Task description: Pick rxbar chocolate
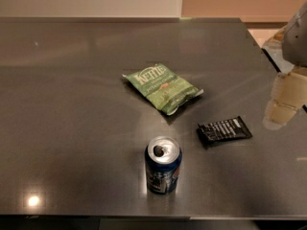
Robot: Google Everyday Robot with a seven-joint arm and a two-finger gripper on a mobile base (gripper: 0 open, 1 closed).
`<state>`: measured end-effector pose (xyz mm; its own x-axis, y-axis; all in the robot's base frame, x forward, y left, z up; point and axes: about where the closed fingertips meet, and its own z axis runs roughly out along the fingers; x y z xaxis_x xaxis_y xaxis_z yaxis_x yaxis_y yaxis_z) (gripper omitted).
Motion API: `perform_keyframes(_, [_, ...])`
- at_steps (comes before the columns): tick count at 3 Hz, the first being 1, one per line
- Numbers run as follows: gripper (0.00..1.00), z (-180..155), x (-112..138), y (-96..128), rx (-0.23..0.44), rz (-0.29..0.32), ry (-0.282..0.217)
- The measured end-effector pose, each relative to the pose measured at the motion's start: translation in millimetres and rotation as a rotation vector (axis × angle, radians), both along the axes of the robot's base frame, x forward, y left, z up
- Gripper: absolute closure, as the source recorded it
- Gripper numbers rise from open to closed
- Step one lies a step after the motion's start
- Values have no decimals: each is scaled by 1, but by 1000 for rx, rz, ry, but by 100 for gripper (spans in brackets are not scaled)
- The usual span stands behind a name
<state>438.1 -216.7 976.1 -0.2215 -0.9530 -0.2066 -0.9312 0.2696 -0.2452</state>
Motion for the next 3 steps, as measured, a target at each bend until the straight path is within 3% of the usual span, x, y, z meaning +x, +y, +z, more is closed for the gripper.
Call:
perform_keyframes(1, [0,0,0,0,0,0,0])
perform_keyframes(3, [0,-35,14,6,64,152,52])
